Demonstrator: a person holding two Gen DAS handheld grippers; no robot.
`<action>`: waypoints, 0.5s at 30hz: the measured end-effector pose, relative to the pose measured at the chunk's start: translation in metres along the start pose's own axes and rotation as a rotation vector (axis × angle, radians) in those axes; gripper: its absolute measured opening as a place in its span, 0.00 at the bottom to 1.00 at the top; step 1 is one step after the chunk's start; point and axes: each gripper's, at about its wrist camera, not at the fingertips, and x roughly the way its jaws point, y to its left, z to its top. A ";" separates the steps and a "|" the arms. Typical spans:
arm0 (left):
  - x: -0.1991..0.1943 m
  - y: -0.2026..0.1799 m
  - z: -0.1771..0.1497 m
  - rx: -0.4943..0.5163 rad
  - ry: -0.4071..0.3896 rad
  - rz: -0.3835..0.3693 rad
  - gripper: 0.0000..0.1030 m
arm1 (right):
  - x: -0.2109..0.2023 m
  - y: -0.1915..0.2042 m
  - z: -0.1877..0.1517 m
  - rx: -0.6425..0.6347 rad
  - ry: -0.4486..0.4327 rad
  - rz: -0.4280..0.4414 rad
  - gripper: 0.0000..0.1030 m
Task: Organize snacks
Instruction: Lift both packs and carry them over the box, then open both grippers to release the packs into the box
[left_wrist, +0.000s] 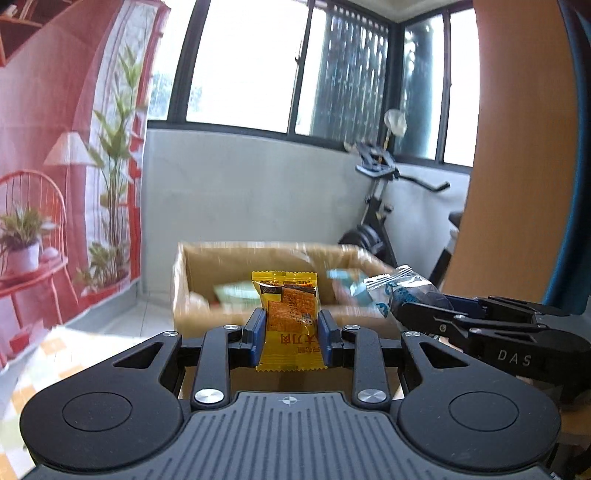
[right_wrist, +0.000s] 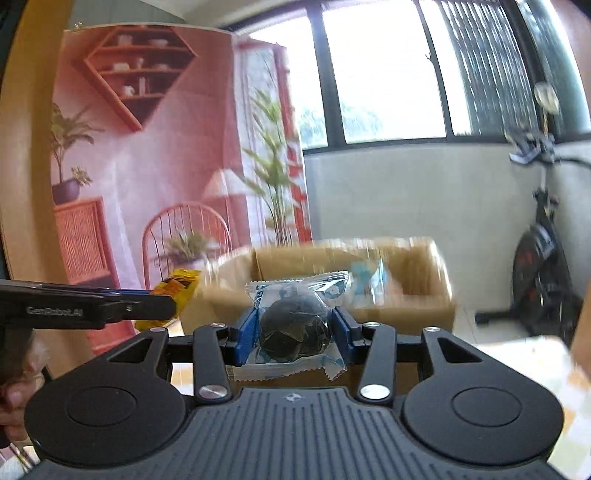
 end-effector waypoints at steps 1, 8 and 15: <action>0.003 0.000 0.006 -0.008 -0.010 -0.003 0.31 | 0.004 0.000 0.007 -0.013 -0.009 0.000 0.45; 0.031 0.004 0.026 -0.009 -0.024 0.018 0.31 | 0.050 -0.004 0.038 -0.043 -0.010 -0.014 0.45; 0.058 0.020 0.026 -0.027 0.028 0.039 0.31 | 0.101 -0.014 0.043 -0.048 0.048 -0.020 0.45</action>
